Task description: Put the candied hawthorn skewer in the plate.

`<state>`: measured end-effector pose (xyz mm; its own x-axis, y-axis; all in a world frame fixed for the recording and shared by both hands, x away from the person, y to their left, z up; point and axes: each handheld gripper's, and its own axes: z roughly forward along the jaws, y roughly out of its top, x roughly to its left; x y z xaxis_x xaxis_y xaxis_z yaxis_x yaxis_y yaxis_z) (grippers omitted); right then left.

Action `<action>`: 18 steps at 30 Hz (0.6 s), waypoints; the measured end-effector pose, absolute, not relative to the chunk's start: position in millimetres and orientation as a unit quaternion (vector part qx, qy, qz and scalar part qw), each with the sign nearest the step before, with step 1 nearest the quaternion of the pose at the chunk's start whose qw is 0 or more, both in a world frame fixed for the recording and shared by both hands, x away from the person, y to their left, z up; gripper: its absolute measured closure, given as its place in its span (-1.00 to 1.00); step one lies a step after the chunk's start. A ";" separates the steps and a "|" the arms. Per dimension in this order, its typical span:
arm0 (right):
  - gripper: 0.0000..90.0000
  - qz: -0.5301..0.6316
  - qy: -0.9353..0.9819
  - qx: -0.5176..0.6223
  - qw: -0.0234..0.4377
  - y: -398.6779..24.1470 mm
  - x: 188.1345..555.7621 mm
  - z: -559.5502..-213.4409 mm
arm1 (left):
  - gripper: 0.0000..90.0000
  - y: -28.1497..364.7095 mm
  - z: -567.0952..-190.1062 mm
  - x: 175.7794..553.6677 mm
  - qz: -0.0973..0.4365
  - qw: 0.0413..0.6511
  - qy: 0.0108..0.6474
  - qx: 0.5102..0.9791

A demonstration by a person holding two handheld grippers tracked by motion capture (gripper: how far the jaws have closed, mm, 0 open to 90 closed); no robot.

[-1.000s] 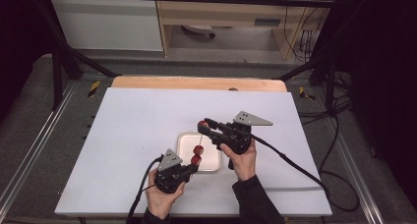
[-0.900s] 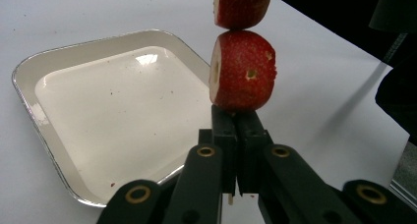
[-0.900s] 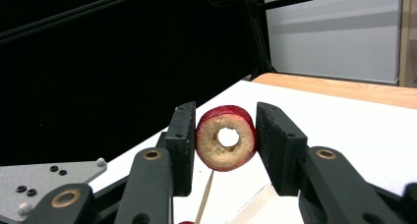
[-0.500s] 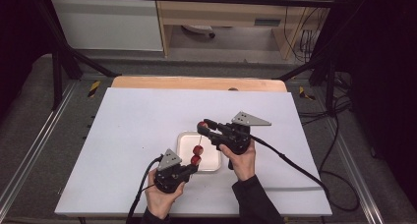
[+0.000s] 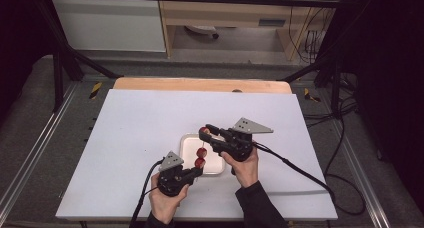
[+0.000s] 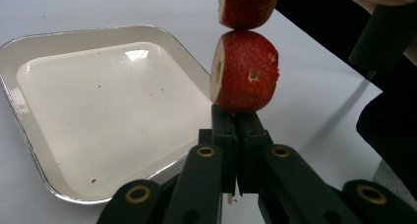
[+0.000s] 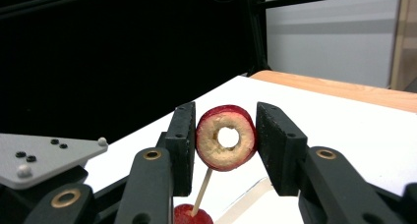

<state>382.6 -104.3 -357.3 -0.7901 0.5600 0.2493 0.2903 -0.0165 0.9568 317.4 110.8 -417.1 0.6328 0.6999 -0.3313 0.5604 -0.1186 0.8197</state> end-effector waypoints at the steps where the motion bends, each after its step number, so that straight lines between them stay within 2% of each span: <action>1: 0.36 0.645 0.692 0.306 0.107 -104.3 381.9 -357.3 | 0.97 111.2 -417.1 317.1 0.069 0.513 0.424 0.743; 18: 0.36 0.656 0.676 0.322 0.096 -102.4 378.1 -358.1 | 0.97 114.4 -420.5 314.4 0.092 0.524 0.427 0.731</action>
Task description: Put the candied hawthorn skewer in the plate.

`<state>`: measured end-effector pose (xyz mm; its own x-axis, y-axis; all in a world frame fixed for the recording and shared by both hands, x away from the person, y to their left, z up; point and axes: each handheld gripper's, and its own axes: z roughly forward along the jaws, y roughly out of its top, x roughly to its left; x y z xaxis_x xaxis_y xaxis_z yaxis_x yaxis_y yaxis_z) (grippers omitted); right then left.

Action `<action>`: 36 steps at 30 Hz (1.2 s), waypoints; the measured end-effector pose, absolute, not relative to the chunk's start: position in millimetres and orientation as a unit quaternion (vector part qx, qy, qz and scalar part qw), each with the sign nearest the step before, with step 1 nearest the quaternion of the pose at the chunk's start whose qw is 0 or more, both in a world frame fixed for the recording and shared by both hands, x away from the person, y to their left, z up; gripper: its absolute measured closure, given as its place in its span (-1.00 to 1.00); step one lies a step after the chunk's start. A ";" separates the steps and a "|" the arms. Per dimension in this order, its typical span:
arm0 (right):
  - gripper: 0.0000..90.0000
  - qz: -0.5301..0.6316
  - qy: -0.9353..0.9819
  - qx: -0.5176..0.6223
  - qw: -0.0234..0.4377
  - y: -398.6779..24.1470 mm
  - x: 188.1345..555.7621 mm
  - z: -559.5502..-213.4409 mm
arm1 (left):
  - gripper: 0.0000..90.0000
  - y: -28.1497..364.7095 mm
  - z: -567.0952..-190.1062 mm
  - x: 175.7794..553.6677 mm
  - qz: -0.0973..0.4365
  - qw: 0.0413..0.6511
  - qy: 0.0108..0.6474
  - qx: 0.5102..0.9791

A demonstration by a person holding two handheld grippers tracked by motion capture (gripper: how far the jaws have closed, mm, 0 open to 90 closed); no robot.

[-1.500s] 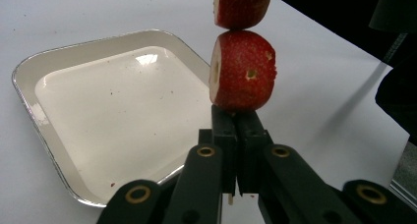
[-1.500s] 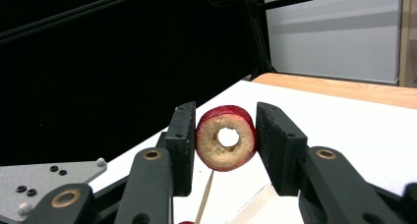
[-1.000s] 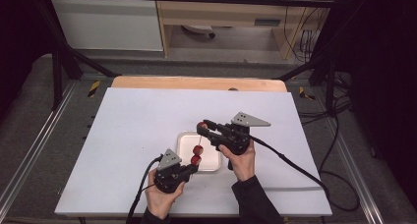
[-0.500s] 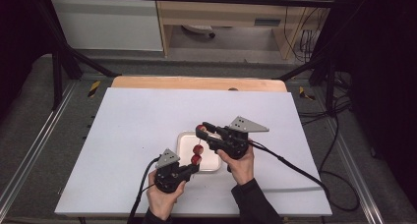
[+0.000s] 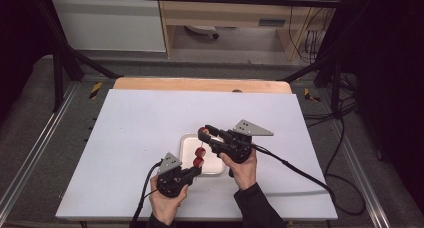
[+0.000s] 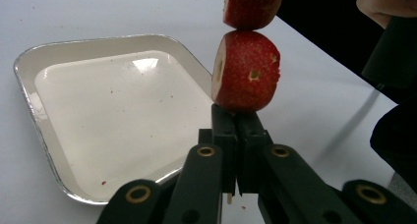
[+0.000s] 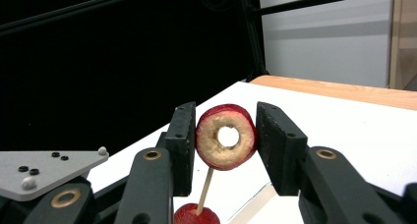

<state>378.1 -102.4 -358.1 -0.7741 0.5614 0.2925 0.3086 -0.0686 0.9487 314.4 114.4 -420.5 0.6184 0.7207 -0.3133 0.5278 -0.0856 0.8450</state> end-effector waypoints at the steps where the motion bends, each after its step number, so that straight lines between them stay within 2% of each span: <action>1: 0.36 0.657 0.675 0.321 0.096 -102.7 377.8 -357.5 | 0.97 114.9 -420.2 314.6 0.093 0.525 0.428 0.730; 13: 0.37 0.646 0.682 0.338 0.065 -107.6 379.6 -351.9 | 0.97 113.6 -419.2 312.4 0.104 0.525 0.422 0.732; 23: 0.37 0.667 0.665 0.320 0.102 -101.2 369.0 -359.1 | 0.98 111.8 -422.8 310.7 0.097 0.534 0.427 0.723; 36: 0.37 0.671 0.662 0.312 0.120 -101.7 363.1 -362.6 | 0.97 111.5 -424.3 311.1 0.095 0.531 0.428 0.725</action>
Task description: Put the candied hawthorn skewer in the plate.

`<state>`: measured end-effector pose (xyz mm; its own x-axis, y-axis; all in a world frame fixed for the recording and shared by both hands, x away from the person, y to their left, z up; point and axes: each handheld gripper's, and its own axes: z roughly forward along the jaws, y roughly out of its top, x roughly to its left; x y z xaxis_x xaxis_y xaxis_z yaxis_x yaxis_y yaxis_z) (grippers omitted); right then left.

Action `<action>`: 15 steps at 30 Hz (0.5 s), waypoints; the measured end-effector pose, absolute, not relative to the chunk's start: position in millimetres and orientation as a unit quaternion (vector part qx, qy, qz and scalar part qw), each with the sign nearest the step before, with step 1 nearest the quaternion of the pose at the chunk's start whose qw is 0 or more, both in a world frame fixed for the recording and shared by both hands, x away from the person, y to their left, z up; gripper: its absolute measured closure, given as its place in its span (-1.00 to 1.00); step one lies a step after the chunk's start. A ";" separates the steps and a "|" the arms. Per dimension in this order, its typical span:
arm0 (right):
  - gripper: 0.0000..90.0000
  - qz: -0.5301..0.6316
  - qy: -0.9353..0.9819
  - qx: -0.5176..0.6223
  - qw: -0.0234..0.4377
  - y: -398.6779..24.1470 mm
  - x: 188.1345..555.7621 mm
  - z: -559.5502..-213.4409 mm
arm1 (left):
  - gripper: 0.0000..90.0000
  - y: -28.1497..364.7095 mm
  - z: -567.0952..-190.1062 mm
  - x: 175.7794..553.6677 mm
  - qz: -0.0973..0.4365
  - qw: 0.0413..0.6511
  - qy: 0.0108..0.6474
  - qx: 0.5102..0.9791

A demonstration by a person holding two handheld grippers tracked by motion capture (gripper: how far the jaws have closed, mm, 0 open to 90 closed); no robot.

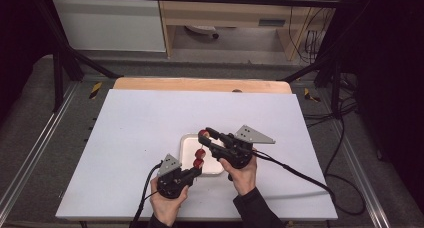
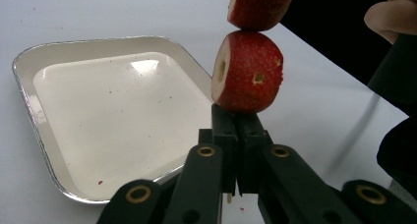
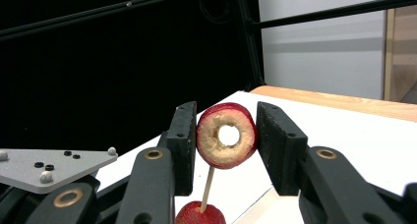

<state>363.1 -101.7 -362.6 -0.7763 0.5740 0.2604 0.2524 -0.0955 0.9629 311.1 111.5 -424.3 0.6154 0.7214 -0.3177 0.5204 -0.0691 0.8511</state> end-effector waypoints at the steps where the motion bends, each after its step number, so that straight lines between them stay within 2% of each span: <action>1: 0.37 0.672 0.661 0.311 0.123 -101.9 362.6 -363.1 | 0.97 111.5 -424.4 310.9 0.097 0.531 0.428 0.725; 15: 0.37 0.674 0.659 0.309 0.123 -101.8 361.0 -364.4 | 0.98 109.3 -425.2 310.2 0.103 0.529 0.411 0.735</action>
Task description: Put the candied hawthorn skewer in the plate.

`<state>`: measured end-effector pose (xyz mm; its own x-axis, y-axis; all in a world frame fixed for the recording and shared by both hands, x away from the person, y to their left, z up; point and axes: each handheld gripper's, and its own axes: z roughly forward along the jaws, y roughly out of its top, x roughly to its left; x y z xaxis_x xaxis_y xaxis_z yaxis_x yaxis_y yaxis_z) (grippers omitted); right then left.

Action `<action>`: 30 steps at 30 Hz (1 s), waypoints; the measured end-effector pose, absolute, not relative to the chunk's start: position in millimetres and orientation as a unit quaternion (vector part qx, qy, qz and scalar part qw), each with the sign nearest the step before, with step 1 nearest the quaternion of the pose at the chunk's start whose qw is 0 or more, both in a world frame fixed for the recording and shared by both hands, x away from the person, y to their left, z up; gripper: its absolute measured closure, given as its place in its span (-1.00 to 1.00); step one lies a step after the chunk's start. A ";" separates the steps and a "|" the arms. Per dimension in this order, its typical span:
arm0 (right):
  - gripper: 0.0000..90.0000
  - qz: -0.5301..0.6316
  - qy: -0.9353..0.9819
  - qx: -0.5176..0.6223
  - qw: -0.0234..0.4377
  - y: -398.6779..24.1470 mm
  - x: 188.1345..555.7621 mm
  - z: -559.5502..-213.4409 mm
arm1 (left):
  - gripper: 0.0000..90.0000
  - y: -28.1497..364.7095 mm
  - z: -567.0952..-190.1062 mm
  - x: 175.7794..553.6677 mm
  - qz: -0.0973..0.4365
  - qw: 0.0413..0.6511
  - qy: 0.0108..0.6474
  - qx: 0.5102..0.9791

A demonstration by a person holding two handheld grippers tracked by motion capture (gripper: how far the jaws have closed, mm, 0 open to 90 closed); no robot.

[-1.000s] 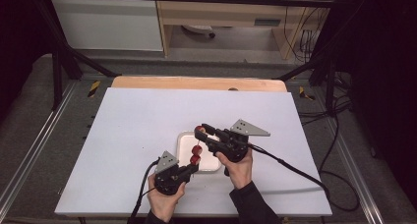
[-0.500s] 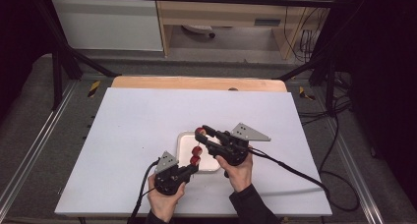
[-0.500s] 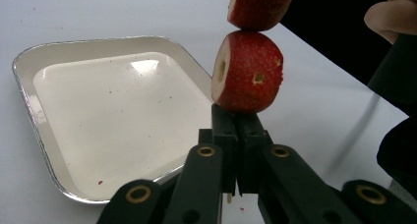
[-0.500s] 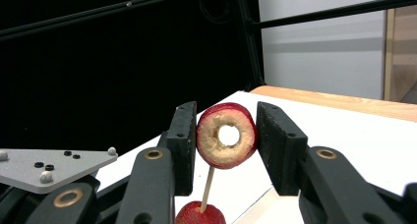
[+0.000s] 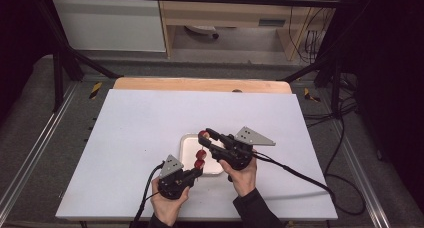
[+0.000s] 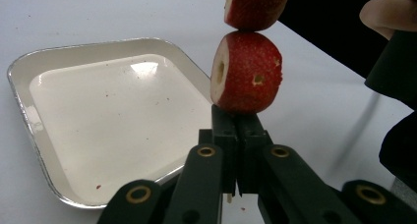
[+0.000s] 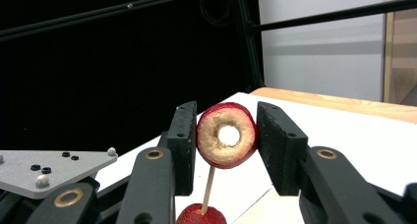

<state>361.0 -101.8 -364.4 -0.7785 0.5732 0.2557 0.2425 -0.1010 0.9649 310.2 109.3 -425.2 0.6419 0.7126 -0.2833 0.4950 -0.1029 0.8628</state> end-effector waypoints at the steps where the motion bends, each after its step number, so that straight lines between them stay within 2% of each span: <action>1: 0.37 0.673 0.660 0.310 0.122 -101.9 361.3 -364.4 | 0.98 109.1 -425.5 310.3 0.104 0.528 0.409 0.737; 10: 0.34 0.665 0.668 0.316 0.107 -103.8 366.7 -362.7 | 0.98 112.3 -426.7 311.1 0.115 0.525 0.400 0.742; 12: 0.11 0.663 0.669 0.321 0.099 -104.7 367.8 -361.6 | 0.98 114.7 -426.6 312.1 0.117 0.525 0.402 0.741; 15: -0.07 0.654 0.677 0.320 0.109 -108.8 368.3 -359.0 | 0.98 120.5 -425.7 312.6 0.121 0.523 0.405 0.740; 19: -0.43 0.635 0.690 0.328 0.116 -119.9 371.9 -360.6 | 0.98 126.3 -425.2 313.7 0.130 0.517 0.405 0.743; 26: -0.80 0.573 0.739 0.326 0.138 -138.9 373.0 -376.7 | 0.98 132.4 -423.7 317.3 0.139 0.506 0.402 0.750; 30: -0.89 0.535 0.767 0.329 0.134 -154.1 371.3 -389.0 | 0.97 134.4 -420.4 322.3 0.146 0.492 0.401 0.759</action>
<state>371.3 -154.1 -389.0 -0.7475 0.6479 0.1465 0.3612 0.2113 0.9083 322.3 134.4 -420.4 0.6365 0.7517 -0.1726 0.4648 -0.1952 0.8637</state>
